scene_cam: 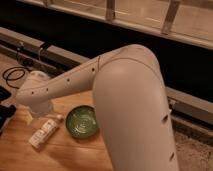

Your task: Place the bottle in the ceramic bowl

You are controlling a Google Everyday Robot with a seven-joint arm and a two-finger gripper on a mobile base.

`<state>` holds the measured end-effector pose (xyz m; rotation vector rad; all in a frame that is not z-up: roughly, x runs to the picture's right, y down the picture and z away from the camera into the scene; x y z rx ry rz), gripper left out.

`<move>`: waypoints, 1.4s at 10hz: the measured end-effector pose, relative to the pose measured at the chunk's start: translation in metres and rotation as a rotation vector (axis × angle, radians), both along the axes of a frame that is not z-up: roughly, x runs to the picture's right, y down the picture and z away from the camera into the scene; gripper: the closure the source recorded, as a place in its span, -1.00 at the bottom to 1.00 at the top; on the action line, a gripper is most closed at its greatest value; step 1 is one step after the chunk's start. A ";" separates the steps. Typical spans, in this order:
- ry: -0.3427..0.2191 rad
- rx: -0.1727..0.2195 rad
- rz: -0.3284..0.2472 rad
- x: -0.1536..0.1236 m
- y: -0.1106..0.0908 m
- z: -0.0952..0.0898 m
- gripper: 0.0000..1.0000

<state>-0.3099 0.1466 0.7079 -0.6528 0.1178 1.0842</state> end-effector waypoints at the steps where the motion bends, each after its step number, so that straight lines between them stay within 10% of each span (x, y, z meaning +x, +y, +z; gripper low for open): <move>1: 0.000 0.001 0.008 -0.005 0.003 0.001 -0.60; 9: 0.016 0.020 0.031 -0.023 0.009 0.002 -0.60; 14: -0.388 -0.113 0.057 -0.054 -0.004 0.035 -0.60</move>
